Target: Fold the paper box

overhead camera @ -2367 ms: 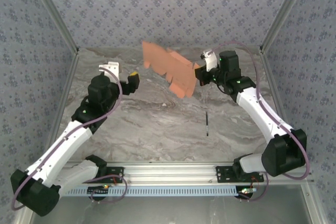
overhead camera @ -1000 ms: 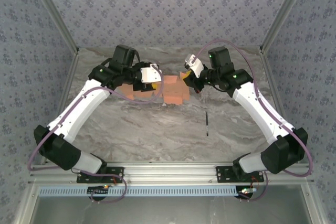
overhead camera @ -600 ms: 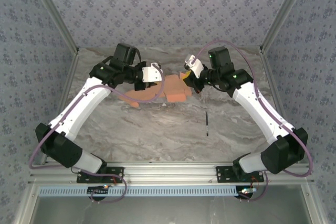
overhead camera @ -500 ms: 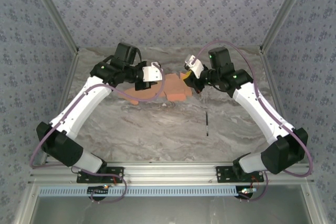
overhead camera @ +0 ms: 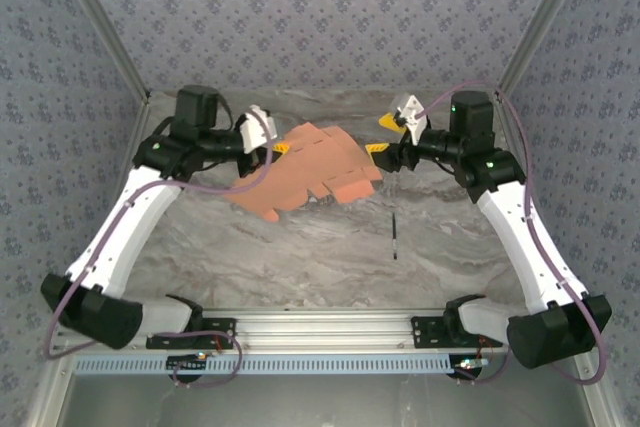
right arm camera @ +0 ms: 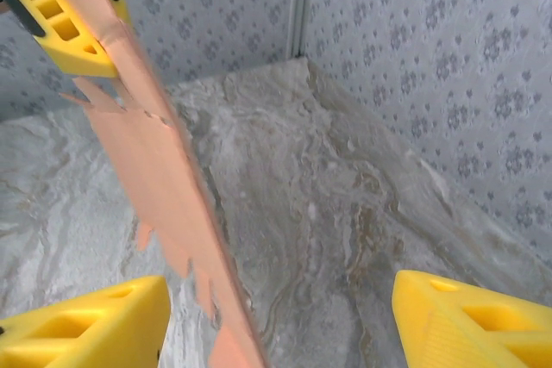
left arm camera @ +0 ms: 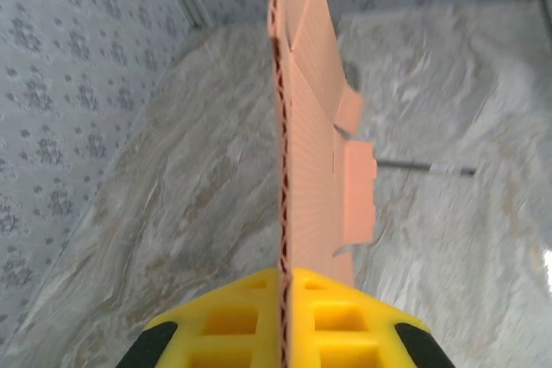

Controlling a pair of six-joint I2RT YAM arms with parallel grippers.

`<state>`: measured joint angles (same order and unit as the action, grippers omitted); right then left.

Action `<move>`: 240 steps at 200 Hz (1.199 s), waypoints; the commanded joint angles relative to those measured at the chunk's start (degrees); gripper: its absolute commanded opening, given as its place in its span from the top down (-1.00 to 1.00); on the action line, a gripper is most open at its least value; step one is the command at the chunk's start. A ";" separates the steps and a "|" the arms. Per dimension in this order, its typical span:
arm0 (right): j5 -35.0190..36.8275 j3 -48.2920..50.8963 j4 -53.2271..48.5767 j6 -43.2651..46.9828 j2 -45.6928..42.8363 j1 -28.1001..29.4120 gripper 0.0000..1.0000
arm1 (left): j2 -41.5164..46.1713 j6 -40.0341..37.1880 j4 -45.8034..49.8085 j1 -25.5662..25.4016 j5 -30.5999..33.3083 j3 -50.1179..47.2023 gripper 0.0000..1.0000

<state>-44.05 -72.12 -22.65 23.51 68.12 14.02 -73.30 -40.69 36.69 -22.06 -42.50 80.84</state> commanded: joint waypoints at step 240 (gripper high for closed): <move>28.65 10.53 16.68 4.20 -5.22 12.95 0.86 | -0.40 25.08 -9.68 5.11 -14.56 -1.12 1.00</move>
<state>-33.95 -64.53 -11.86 25.23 64.47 23.64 -74.08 -20.80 30.79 -16.88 -56.88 79.02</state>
